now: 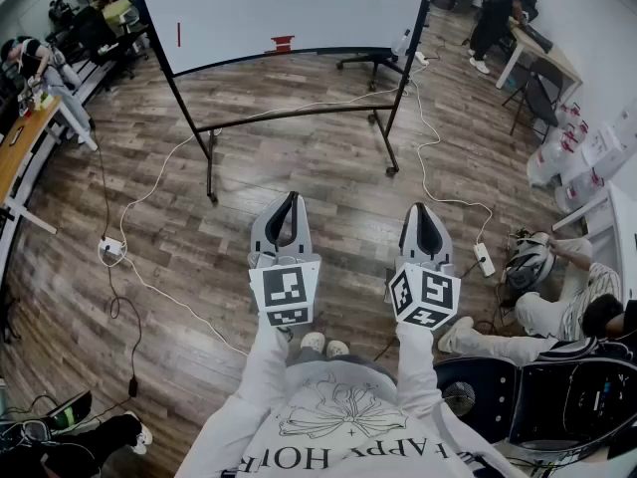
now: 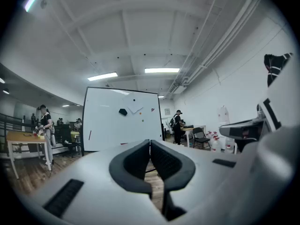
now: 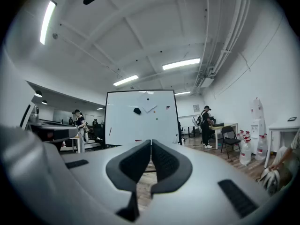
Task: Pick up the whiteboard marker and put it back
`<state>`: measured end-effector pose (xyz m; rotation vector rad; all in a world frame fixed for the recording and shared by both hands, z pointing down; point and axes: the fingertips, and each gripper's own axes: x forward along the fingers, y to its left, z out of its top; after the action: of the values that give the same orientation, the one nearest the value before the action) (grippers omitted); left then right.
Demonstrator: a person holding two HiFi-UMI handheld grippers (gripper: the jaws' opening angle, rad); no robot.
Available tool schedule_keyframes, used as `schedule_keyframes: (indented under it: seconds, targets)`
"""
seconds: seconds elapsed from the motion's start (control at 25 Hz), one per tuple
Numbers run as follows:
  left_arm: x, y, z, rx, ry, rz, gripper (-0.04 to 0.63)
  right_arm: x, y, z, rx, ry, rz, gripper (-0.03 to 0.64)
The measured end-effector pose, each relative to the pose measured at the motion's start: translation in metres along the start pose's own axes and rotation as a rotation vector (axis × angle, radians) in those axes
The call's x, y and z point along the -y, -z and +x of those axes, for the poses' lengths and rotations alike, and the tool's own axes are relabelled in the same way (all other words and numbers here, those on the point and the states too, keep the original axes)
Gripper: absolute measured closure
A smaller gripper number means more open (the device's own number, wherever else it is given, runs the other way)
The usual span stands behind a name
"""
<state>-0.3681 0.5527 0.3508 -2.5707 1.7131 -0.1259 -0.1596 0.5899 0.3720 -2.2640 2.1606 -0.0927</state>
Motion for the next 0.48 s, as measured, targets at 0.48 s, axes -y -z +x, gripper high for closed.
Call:
schedule_keyframes:
  seconds: [0.48]
  targets:
    - [-0.0074,0.0038,0.0043,-0.004,0.004,-0.005,0.588,-0.0052,0.0033,0.0055,-0.006,0.002,0.000,0.607]
